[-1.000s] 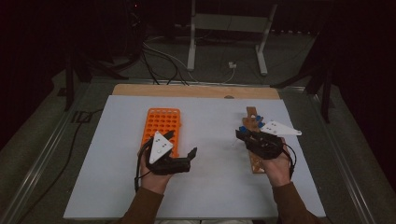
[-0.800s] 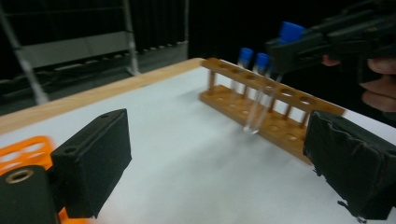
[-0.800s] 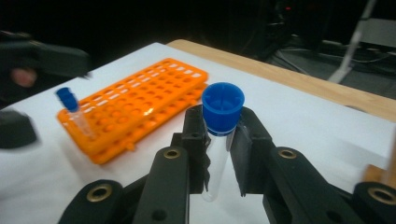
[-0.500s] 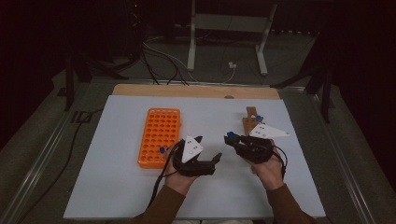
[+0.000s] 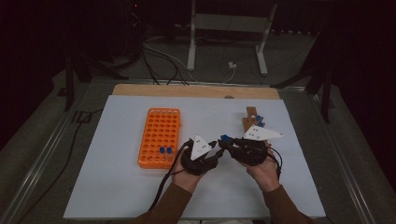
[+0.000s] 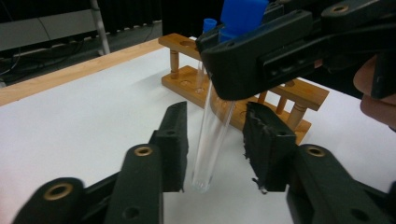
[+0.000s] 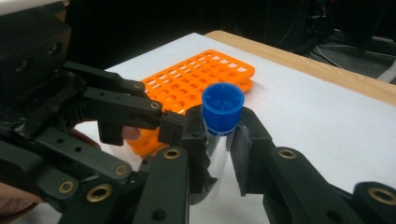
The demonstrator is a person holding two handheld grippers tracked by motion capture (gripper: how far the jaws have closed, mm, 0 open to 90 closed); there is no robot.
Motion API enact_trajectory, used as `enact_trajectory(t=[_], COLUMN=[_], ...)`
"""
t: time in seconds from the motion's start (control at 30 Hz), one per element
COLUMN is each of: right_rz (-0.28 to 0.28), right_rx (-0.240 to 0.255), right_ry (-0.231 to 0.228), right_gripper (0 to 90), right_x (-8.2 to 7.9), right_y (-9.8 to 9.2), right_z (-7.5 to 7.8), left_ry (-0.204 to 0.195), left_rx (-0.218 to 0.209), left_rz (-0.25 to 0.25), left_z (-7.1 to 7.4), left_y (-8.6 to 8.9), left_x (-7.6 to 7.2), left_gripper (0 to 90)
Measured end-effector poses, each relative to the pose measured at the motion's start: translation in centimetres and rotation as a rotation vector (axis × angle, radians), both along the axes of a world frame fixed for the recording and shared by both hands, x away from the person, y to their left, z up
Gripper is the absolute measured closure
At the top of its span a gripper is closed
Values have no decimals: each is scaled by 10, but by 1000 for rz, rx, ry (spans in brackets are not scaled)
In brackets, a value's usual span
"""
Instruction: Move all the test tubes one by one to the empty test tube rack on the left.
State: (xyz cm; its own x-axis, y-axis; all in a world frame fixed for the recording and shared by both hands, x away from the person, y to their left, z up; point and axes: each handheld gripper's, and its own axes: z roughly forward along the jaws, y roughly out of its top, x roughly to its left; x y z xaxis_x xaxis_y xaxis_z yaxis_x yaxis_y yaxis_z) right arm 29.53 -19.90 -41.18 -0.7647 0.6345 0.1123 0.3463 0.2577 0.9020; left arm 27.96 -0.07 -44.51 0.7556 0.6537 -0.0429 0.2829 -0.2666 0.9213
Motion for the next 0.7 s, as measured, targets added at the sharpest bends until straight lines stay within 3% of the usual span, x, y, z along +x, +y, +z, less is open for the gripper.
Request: enact_trajectory(t=[0.2, 0.4, 0.53, 0.7], right_rz=[7, 15, 24, 14], right_rx=[-1, 1, 38, 62], right_ry=[6, 13, 26, 6], right_gripper=[766, 758, 574, 366], right_x=[0, 1, 2, 1], right_y=[1, 1, -2, -10], right_z=[-1, -2, 1, 8], left_ry=[-7, -10, -2, 20], left_rx=[12, 12, 15, 9], left_rz=[-3, -14, -8, 3], left_z=[-1, -2, -4, -9], left_y=[0, 0, 3, 13], left_x=[1, 0, 0, 0], left_gripper=[761, 780, 781, 782])
